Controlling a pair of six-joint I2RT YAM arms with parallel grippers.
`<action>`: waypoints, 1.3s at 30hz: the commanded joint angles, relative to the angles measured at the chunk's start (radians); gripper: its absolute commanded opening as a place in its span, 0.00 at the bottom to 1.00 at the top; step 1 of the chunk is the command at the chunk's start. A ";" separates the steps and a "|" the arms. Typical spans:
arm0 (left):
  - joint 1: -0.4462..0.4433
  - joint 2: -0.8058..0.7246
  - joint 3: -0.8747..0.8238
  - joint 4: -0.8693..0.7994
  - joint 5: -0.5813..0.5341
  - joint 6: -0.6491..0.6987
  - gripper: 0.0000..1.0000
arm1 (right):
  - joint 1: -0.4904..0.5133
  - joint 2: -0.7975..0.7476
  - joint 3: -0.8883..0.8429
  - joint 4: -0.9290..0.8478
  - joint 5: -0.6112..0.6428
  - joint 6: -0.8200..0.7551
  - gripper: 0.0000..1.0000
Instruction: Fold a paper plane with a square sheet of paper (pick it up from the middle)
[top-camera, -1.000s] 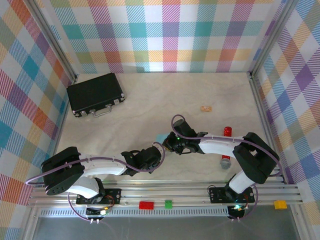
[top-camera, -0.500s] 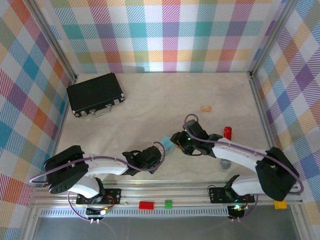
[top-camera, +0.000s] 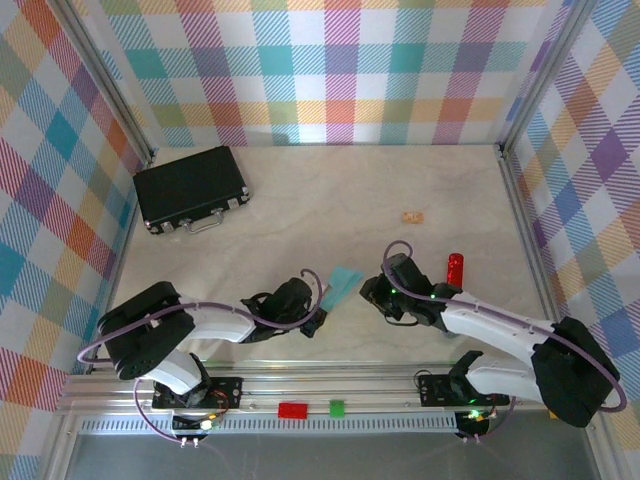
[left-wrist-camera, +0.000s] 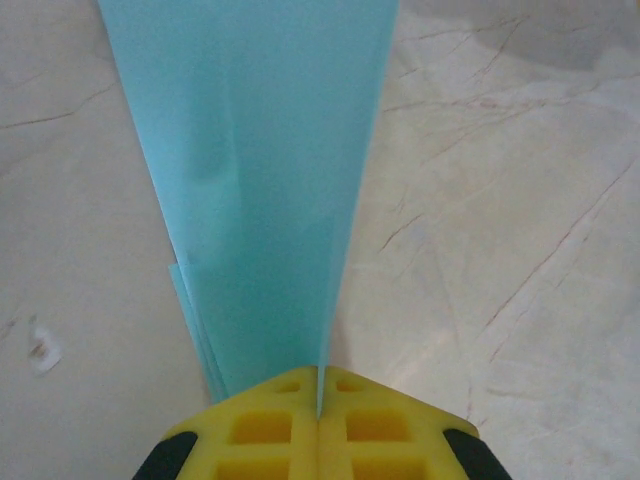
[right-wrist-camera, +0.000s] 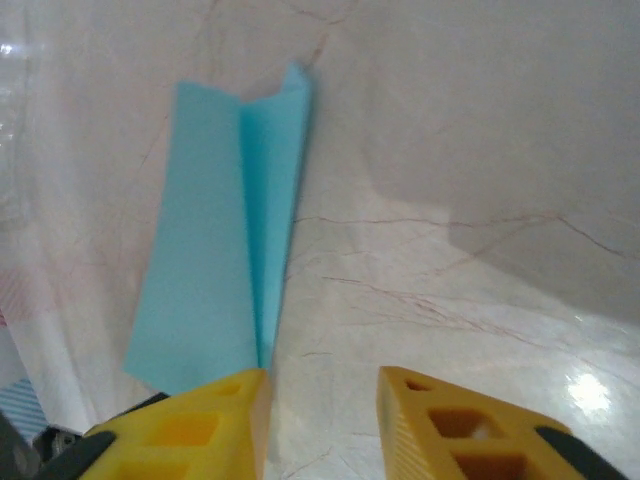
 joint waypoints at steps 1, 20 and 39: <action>0.034 0.080 0.011 -0.095 0.213 -0.014 0.03 | 0.008 0.045 0.011 0.107 -0.063 -0.100 0.30; 0.133 0.211 0.284 -0.479 0.420 0.071 0.00 | -0.035 0.010 -0.081 0.073 -0.087 -0.031 0.09; 0.195 0.303 0.324 -0.475 0.454 -0.076 0.00 | -0.089 0.006 -0.068 0.106 -0.174 -0.078 0.09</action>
